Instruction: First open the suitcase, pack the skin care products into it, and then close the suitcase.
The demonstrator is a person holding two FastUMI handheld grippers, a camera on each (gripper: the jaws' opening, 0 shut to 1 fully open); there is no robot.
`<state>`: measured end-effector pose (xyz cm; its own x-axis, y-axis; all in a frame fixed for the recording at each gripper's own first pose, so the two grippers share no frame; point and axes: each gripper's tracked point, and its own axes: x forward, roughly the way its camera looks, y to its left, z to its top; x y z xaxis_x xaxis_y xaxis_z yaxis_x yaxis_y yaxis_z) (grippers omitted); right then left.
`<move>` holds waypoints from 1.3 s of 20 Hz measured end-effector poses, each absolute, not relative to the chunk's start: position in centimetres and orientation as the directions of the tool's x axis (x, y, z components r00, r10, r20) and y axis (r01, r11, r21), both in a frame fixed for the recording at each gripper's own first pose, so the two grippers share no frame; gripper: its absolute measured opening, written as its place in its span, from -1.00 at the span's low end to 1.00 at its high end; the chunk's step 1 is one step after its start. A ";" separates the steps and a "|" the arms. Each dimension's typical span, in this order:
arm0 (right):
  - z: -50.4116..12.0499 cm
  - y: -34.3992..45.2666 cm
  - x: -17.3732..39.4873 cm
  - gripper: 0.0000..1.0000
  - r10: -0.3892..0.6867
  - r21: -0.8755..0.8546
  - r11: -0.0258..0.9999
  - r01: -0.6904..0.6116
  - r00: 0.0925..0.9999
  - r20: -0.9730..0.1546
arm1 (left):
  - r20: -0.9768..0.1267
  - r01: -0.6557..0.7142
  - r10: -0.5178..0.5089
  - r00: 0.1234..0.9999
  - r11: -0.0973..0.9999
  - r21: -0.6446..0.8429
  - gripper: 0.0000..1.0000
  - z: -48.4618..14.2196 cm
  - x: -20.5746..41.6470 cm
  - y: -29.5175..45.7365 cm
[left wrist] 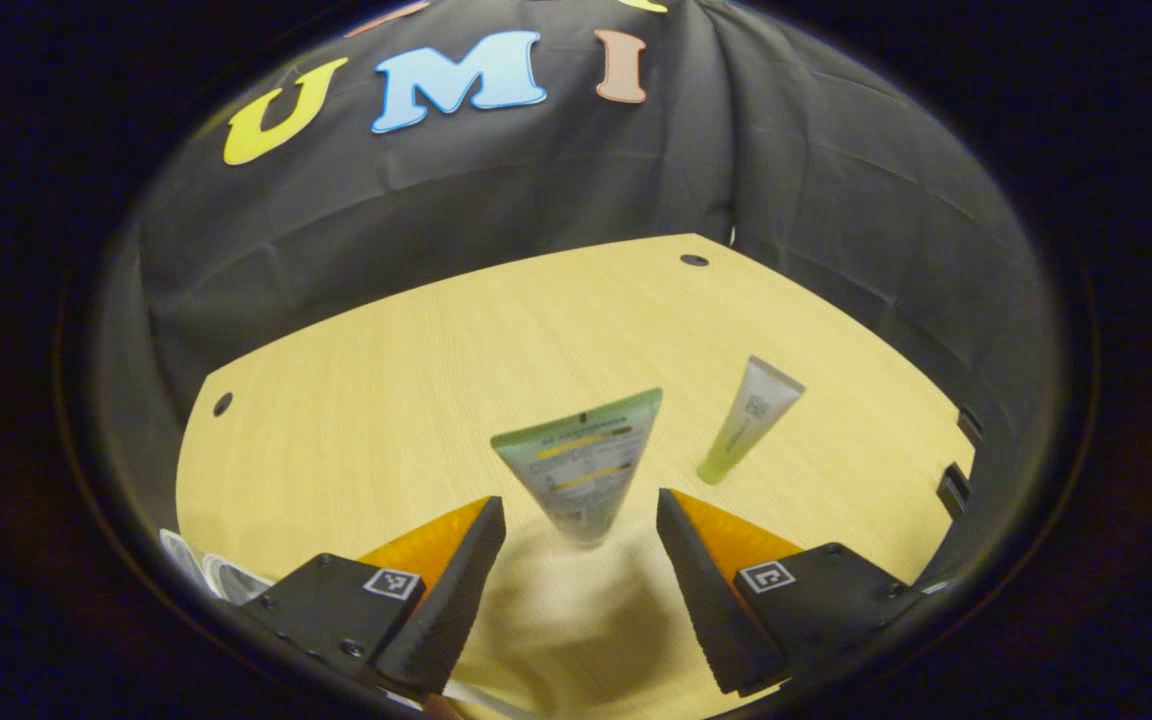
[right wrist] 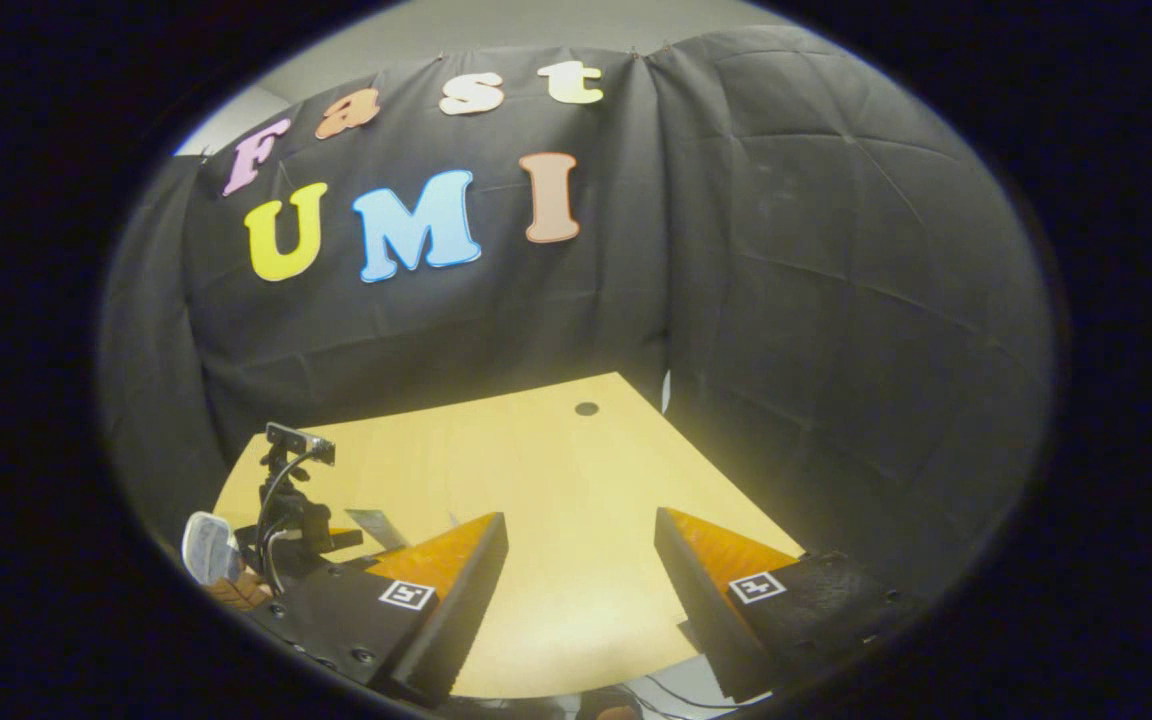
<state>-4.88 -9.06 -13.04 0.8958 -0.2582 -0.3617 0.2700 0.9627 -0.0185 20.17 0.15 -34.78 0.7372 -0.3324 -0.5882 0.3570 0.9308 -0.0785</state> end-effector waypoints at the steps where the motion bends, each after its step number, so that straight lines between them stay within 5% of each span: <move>1: -13.3 -9.3 -5.0 0.81 -0.261 -0.024 0.962 0.271 0.892 -0.369 | -0.590 0.351 -0.327 0.738 0.933 -0.077 0.99 -35.1 20.6 -0.1; 5: -14.2 -10.1 -4.9 0.80 -0.258 -0.051 0.964 0.260 0.880 -0.398 | -0.581 0.312 -0.290 0.761 0.948 -0.064 0.99 -36.0 22.5 -0.5; 8: -15.5 -10.7 -5.2 0.80 -0.247 -0.075 0.968 0.238 0.866 -0.435 | -0.558 0.256 -0.255 0.789 0.964 -0.078 0.31 -36.1 23.7 -0.3; 16: -19.1 -9.8 -2.7 0.79 -0.132 -0.031 0.990 0.138 0.825 -0.550 | -0.534 0.204 -0.240 0.811 0.971 -0.127 0.25 -33.9 22.9 0.8; 26: -28.9 -1.4 5.2 0.70 0.117 -0.057 0.974 -0.219 0.706 -0.698 | -0.402 0.088 -0.148 0.903 0.982 -0.165 0.24 -22.9 17.3 7.8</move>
